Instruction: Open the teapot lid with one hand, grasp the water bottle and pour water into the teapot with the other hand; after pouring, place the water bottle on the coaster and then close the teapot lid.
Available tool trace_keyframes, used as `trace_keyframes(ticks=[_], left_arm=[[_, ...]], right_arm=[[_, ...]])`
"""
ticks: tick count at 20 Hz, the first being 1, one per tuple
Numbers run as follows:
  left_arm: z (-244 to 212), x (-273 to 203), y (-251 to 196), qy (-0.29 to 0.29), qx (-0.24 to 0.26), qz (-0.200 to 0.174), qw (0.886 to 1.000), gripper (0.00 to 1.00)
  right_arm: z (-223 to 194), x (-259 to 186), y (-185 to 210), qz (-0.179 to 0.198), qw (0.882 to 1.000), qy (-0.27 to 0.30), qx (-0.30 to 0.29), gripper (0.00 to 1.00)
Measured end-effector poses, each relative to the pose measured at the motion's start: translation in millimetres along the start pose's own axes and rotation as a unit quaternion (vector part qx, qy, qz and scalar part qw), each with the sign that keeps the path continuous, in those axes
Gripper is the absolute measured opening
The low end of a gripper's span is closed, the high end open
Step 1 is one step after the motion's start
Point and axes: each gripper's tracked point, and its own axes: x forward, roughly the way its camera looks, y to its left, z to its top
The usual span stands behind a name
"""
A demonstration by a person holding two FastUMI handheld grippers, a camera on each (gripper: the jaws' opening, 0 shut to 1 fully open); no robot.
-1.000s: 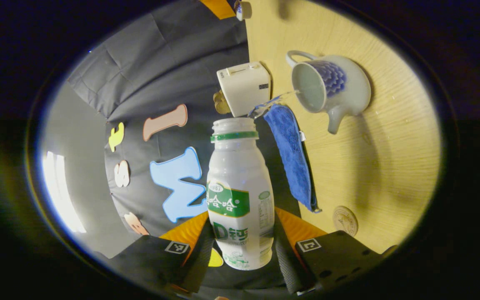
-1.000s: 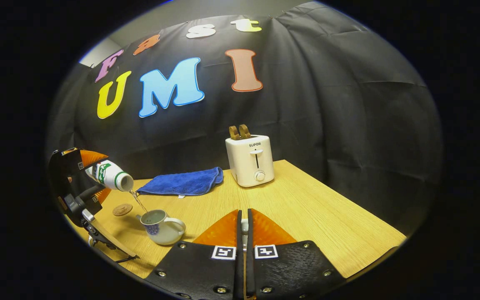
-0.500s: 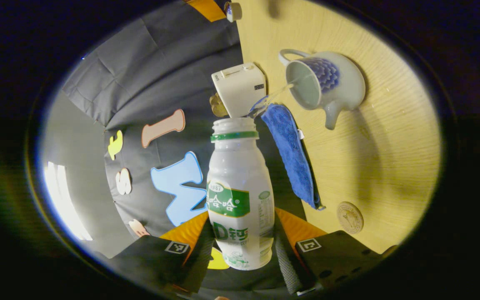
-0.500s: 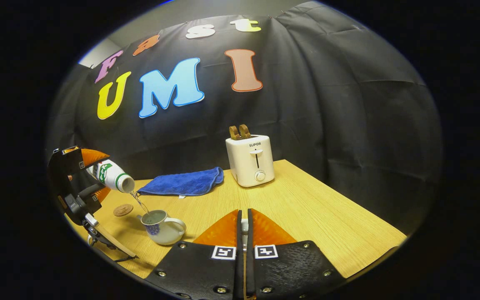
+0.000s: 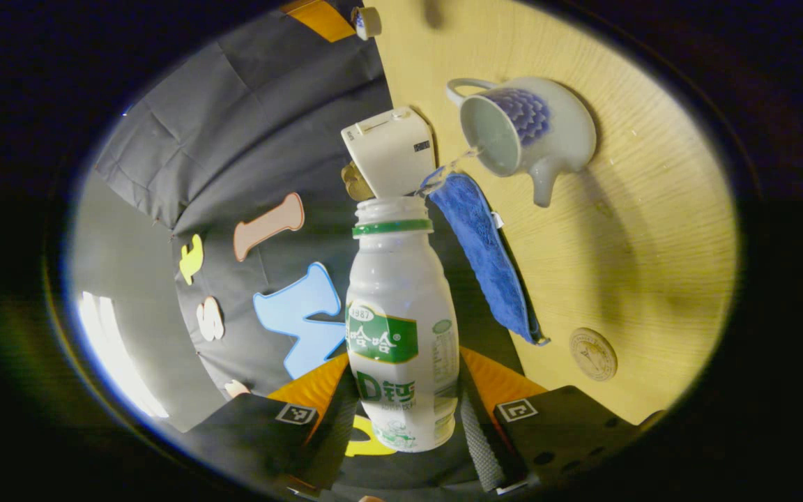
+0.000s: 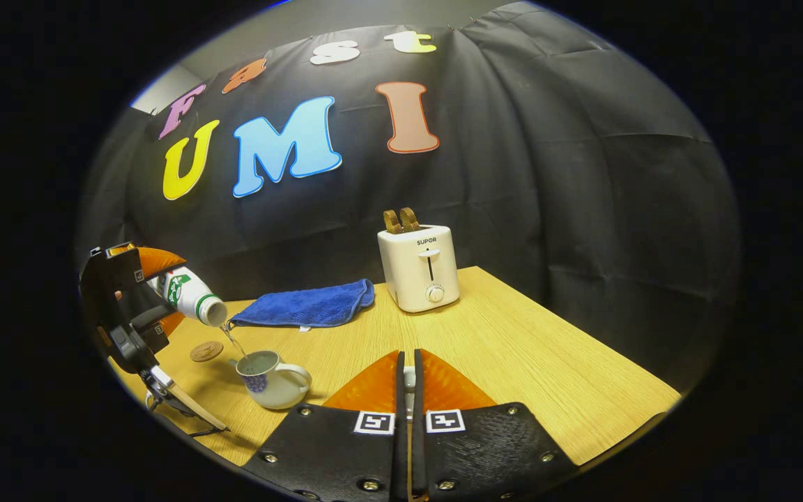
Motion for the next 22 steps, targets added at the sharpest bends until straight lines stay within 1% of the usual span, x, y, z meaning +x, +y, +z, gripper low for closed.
trace_keyframes(ticks=[1, 2, 3, 6, 7, 8, 10, 11, 12, 13, 20, 21, 22], left_arm=[[1, 1, 0, -0.001, 0.004, 0.000, 1.000, 0.84], [2, 1, 1, -0.002, 0.007, 0.000, 1.000, 0.79], [2, 1, 2, -0.003, 0.010, -0.001, 1.000, 0.84], [2, 2, 4, -0.006, 0.020, -0.001, 1.000, 0.84], [3, 2, 4, -0.006, 0.024, -0.001, 1.000, 0.79], [3, 2, 5, -0.006, 0.027, -0.002, 1.000, 0.84], [4, 2, 5, -0.007, 0.034, -0.002, 0.999, 0.84], [5, 3, 6, -0.008, 0.038, -0.001, 0.999, 0.79], [6, 3, 7, -0.009, 0.041, -0.001, 0.999, 0.79], [8, 4, 8, -0.010, 0.044, 0.000, 0.999, 0.84], [16, 6, 12, -0.019, 0.064, 0.005, 0.998, 0.84], [17, 6, 13, -0.020, 0.067, 0.007, 0.998, 0.79], [18, 6, 14, -0.021, 0.068, 0.008, 0.997, 0.84]], right_arm=[[0, 0, 0, 0.000, 1.000, 0.000, 0.000, 0.02], [0, 0, 1, 0.000, 1.000, 0.000, -0.001, 0.02], [0, -1, 1, 0.001, 1.000, 0.000, -0.001, 0.02], [-1, 0, 2, 0.003, 1.000, 0.001, 0.000, 0.02], [0, -1, 2, 0.003, 1.000, 0.002, 0.000, 0.02], [-1, -1, 2, 0.003, 1.000, 0.002, 0.001, 0.02], [-1, -1, 3, 0.005, 1.000, 0.002, 0.001, 0.02], [-1, -1, 3, 0.005, 1.000, 0.002, 0.001, 0.02], [-1, -2, 3, 0.005, 1.000, 0.001, 0.001, 0.02], [0, -2, 3, 0.005, 1.000, 0.000, 0.001, 0.02], [0, -3, 1, 0.006, 1.000, -0.001, 0.004, 0.02], [0, -3, 1, 0.006, 1.000, -0.001, 0.004, 0.02], [0, -3, 2, 0.006, 1.000, -0.001, 0.005, 0.02]])
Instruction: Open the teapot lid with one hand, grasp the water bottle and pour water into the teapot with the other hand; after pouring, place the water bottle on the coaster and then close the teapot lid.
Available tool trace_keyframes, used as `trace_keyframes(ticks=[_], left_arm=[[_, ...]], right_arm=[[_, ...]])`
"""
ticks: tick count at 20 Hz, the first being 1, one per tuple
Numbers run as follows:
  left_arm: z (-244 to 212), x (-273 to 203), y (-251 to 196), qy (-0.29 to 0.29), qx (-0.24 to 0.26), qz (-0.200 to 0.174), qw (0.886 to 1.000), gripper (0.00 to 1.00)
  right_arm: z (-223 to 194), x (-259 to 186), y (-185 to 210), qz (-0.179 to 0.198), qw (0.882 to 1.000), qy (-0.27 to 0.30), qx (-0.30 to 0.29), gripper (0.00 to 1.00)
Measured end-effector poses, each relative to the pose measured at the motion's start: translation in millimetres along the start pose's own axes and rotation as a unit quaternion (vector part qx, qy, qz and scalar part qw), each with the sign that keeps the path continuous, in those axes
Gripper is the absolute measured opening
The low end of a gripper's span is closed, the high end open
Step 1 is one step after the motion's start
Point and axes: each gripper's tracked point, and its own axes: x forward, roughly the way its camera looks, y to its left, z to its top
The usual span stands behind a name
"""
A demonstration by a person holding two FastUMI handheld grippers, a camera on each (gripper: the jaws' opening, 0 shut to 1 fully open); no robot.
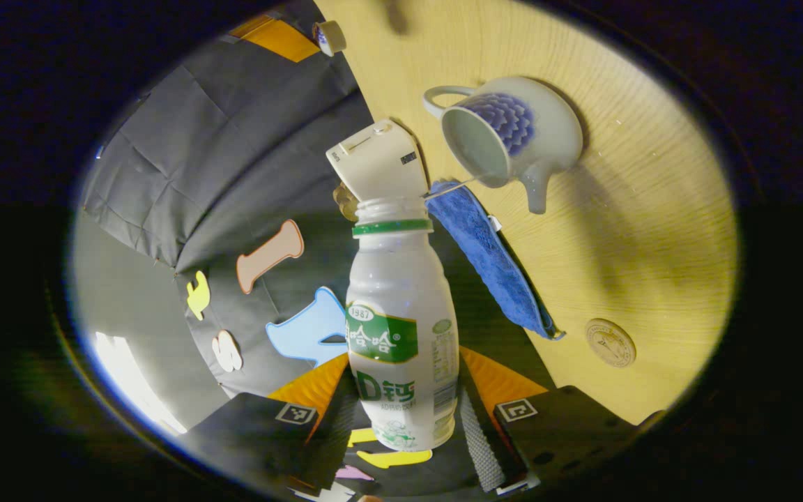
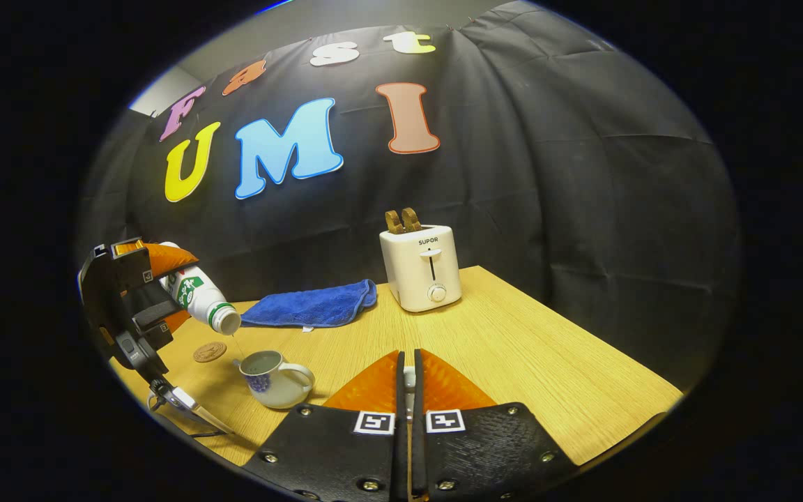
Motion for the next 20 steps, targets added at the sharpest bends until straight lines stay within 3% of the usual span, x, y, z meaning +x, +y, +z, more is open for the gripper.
trace_keyframes(ticks=[1, 4, 6, 7, 8, 11, 12, 15, 20], left_arm=[[1, 0, 1, -0.001, 0.001, 0.001, 1.000, 0.79], [4, 1, 5, -0.004, 0.007, 0.006, 1.000, 0.84], [5, 0, 6, -0.008, 0.014, 0.008, 1.000, 0.74], [5, 1, 6, -0.009, 0.014, 0.007, 1.000, 0.84], [6, 1, 7, -0.010, 0.013, 0.007, 1.000, 0.79], [8, -1, 4, -0.012, 0.000, 0.006, 1.000, 0.84], [8, 0, 1, -0.013, -0.020, -0.003, 1.000, 0.79], [8, -3, -20, -0.007, -0.107, -0.035, 0.994, 0.78], [12, -11, -40, -0.008, -0.262, -0.057, 0.963, 0.75]], right_arm=[[0, 0, 0, 0.000, 1.000, 0.000, 0.000, 0.02], [0, -1, 0, 0.000, 1.000, 0.001, -0.002, 0.02], [0, 0, -1, -0.001, 1.000, 0.000, -0.003, 0.02], [0, 0, -1, -0.001, 1.000, 0.000, -0.003, 0.02], [0, 0, 0, -0.001, 1.000, 0.000, -0.003, 0.02], [-1, 1, 0, -0.002, 1.000, 0.002, -0.005, 0.02], [-1, 1, 0, -0.002, 1.000, 0.002, -0.006, 0.02], [0, 2, 0, -0.004, 1.000, 0.000, -0.010, 0.02], [-1, 3, 7, -0.001, 1.000, 0.007, -0.013, 0.02]])
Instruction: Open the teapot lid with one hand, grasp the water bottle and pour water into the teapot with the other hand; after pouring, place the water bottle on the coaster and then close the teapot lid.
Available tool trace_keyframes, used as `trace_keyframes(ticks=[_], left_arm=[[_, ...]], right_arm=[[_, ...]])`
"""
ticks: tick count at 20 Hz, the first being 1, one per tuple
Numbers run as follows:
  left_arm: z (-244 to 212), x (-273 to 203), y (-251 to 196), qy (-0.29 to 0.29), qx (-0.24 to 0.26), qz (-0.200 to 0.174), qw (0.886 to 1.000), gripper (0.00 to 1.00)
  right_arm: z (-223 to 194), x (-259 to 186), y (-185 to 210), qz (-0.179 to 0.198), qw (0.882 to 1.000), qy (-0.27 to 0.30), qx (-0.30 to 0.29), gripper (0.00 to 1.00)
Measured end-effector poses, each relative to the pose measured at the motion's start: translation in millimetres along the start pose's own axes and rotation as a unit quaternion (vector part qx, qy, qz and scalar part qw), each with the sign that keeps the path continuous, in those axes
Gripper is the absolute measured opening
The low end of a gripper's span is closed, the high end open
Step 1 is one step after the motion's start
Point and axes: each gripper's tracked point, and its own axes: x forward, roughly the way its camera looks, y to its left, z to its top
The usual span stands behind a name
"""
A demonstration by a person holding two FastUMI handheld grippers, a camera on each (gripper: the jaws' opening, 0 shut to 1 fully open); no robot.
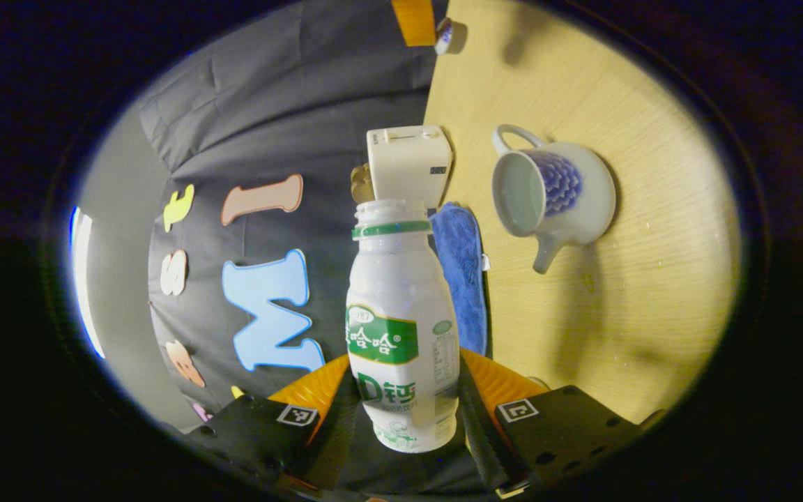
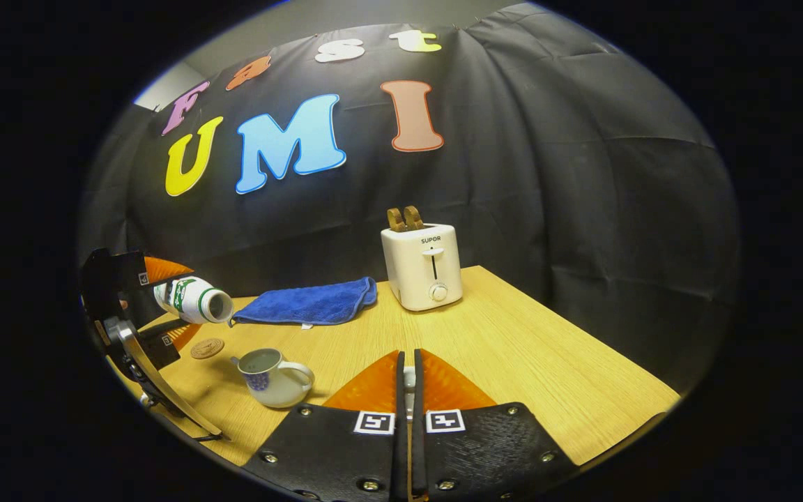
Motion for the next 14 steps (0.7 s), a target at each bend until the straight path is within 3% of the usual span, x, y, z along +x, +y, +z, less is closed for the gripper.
trace_keyframes(ticks=[5, 6, 8, 9, 10, 12, 13, 14], left_arm=[[-23, -7, 0, 0.018, -0.151, -0.019, 0.988, 0.78], [-30, -9, 3, 0.022, -0.182, -0.019, 0.983, 0.72], [-45, -12, 8, 0.034, -0.226, -0.014, 0.973, 0.80], [-54, -13, 9, 0.039, -0.240, -0.009, 0.970, 0.78], [-62, -15, 8, 0.044, -0.252, -0.006, 0.967, 0.84], [-78, -18, 6, 0.053, -0.291, 0.001, 0.955, 0.84], [-84, -20, 2, 0.057, -0.319, 0.003, 0.946, 0.78], [-91, -22, 0, 0.061, -0.349, 0.005, 0.935, 0.84]], right_arm=[[7, 1, 23, 0.011, 1.000, 0.000, -0.012, 0.02], [9, 2, 30, 0.017, 1.000, 0.000, -0.013, 0.02], [10, 5, 47, 0.030, 0.999, 0.004, -0.014, 0.02], [10, 6, 56, 0.037, 0.999, 0.005, -0.015, 0.02], [11, 8, 63, 0.042, 0.999, 0.006, -0.017, 0.02], [12, 12, 80, 0.054, 0.998, 0.007, -0.024, 0.02], [12, 13, 89, 0.060, 0.998, 0.007, -0.028, 0.02], [14, 15, 97, 0.066, 0.997, 0.007, -0.031, 0.02]])
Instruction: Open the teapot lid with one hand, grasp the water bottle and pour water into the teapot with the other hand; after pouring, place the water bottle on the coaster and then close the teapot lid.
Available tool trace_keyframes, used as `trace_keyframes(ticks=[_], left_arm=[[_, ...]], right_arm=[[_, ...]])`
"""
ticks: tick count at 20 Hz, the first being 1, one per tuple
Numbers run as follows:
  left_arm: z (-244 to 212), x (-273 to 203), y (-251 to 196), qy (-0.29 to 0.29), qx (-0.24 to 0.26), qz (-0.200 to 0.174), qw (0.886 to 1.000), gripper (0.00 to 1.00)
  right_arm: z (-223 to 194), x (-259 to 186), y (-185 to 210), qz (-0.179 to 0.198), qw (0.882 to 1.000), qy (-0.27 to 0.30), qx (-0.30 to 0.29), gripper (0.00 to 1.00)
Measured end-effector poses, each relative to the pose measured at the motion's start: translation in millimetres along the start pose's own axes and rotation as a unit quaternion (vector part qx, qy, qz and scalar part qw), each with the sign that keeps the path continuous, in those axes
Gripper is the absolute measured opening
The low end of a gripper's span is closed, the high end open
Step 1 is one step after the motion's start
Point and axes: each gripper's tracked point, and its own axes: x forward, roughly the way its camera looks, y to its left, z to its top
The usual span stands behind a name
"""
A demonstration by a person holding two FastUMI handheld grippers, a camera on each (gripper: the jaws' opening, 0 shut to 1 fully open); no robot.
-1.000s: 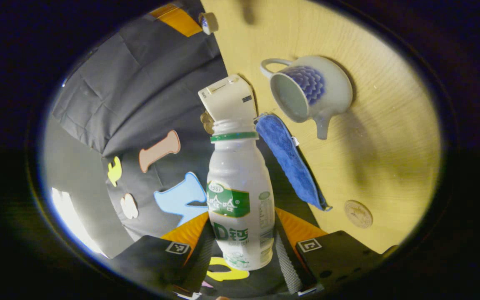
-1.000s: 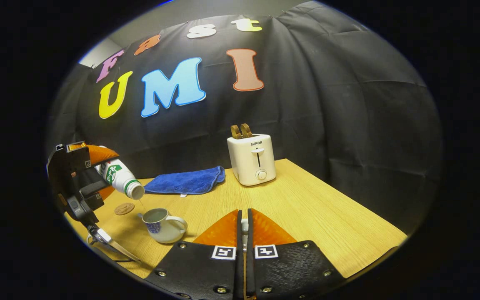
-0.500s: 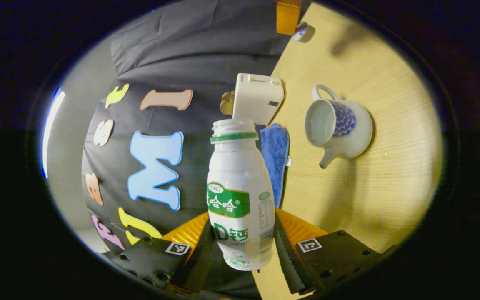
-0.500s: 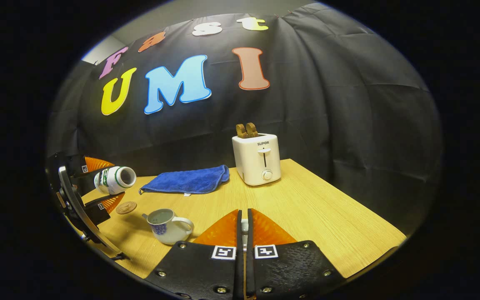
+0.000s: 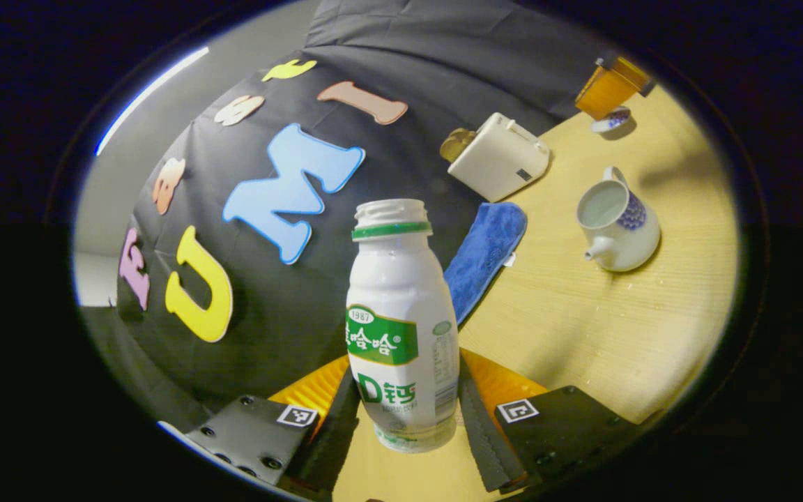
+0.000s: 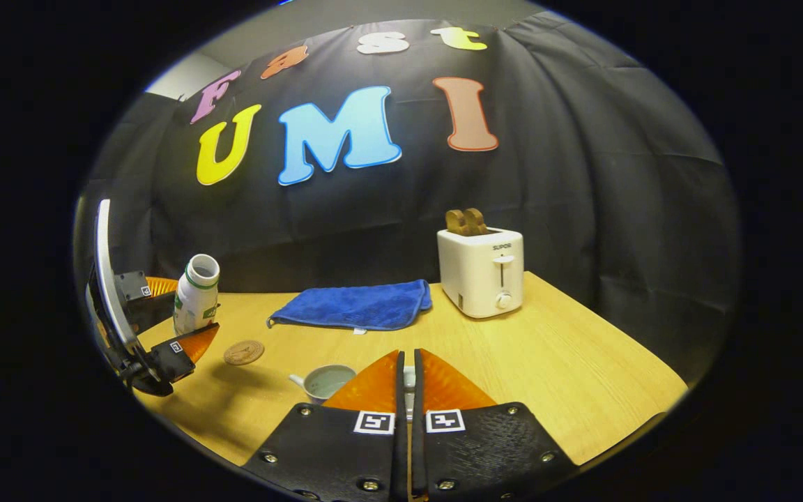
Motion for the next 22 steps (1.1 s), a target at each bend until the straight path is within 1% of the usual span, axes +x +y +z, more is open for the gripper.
trace_keyframes(ticks=[2, 4, 5, 6, 7, 8, 10, 14, 17, 19, 20, 22], left_arm=[[-13, 0, 8, 0.008, -0.058, 0.004, 0.998, 0.85], [-21, 1, 18, 0.010, -0.106, 0.010, 0.994, 0.84], [-23, 2, 24, 0.010, -0.125, 0.014, 0.992, 0.78], [-25, 3, 28, 0.010, -0.143, 0.017, 0.990, 0.78], [-27, 3, 33, 0.009, -0.161, 0.020, 0.987, 0.84], [-28, 3, 38, 0.007, -0.179, 0.021, 0.984, 0.84], [-31, 6, 45, 0.004, -0.219, 0.022, 0.975, 0.84], [-37, 15, 58, -0.001, -0.302, 0.017, 0.953, 0.84], [-40, 23, 65, -0.009, -0.332, 0.016, 0.943, 0.84], [-44, 26, 65, -0.009, -0.344, 0.014, 0.939, 0.78], [-45, 28, 65, -0.008, -0.346, 0.015, 0.938, 0.84], [-47, 33, 64, -0.008, -0.352, 0.013, 0.936, 0.84]], right_arm=[[1, 7, 17, 0.012, 1.000, 0.002, -0.008, 0.02], [0, 12, 32, 0.024, 1.000, 0.006, -0.016, 0.02], [0, 15, 38, 0.029, 0.999, 0.007, -0.019, 0.02], [0, 18, 44, 0.033, 0.999, 0.009, -0.020, 0.02], [-2, 21, 49, 0.038, 0.999, 0.012, -0.021, 0.02], [-3, 24, 54, 0.042, 0.999, 0.014, -0.023, 0.02], [-4, 28, 63, 0.048, 0.998, 0.017, -0.027, 0.02], [-9, 36, 68, 0.051, 0.998, 0.023, -0.033, 0.02], [-13, 40, 67, 0.049, 0.998, 0.028, -0.035, 0.02], [-17, 43, 67, 0.050, 0.998, 0.033, -0.036, 0.02], [-20, 44, 67, 0.051, 0.997, 0.037, -0.035, 0.02], [-20, 45, 66, 0.049, 0.997, 0.037, -0.036, 0.02]])
